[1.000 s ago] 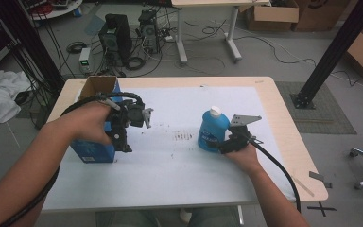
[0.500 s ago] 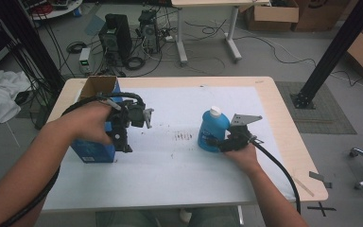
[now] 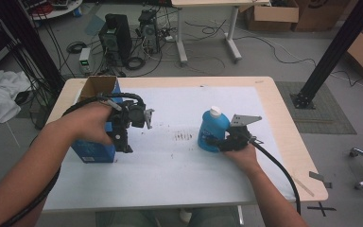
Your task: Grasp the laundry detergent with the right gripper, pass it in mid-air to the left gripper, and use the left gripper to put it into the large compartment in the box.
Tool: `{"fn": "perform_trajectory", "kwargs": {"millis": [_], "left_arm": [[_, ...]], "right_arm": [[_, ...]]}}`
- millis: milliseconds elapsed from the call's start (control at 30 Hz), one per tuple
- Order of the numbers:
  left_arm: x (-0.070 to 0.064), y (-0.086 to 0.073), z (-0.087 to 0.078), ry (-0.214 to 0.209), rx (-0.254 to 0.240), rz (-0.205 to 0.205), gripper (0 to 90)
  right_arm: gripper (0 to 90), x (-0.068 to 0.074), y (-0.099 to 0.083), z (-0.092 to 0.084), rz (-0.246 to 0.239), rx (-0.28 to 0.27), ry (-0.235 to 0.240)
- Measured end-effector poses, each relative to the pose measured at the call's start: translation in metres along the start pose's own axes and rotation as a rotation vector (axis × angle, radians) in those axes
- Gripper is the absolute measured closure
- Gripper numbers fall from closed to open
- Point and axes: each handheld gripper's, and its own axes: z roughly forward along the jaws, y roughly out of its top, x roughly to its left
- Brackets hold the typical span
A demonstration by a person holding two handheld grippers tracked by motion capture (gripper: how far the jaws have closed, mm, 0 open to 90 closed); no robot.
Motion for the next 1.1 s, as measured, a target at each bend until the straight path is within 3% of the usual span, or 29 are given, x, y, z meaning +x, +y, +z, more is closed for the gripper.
{"fn": "perform_trajectory", "kwargs": {"millis": [533,900,1100], "left_arm": [[0.001,0.001,0.003,-0.001,-0.005,0.000,0.1],[0.002,0.003,0.003,-0.004,0.000,0.003,0.1],[0.002,0.008,-0.002,0.004,-0.009,0.013,0.1]], "right_arm": [[38.4,0.002,0.000,0.001,-0.009,-0.018,0.003],[44.1,0.005,0.005,-0.002,-0.066,0.005,-0.019],[44.7,0.012,0.015,-0.014,-0.089,0.016,-0.016]]}}
